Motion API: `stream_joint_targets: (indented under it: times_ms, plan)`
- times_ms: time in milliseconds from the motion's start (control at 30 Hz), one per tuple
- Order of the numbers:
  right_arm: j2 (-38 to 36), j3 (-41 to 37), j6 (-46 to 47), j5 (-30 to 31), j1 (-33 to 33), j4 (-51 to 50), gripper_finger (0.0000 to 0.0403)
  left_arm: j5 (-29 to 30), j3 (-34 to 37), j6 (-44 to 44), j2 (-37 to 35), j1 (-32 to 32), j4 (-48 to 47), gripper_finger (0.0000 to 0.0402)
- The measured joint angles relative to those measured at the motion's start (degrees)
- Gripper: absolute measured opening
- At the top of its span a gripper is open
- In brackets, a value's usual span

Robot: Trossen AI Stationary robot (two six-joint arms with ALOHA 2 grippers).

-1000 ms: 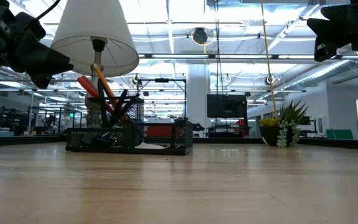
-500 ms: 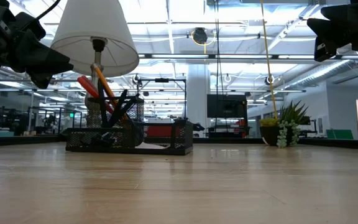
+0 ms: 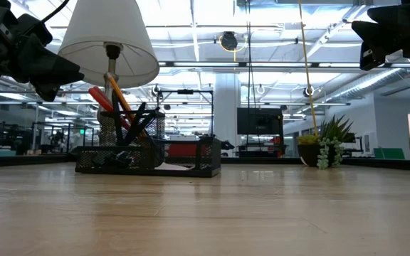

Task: Pick and place office supplies into organizer
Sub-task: Return to Home Position

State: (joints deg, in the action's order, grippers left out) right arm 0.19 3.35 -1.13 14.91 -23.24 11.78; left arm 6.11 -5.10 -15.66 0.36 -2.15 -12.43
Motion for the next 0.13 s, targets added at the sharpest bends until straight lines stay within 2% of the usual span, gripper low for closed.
stream_joint_targets:
  times_ms: [133]
  plan:
    - [0.00, 0.00, 0.01, -0.01, -0.01, 0.00, 0.0125, 0.02, 0.00, 0.00, 0.00, 0.00, 0.00, 0.0108]
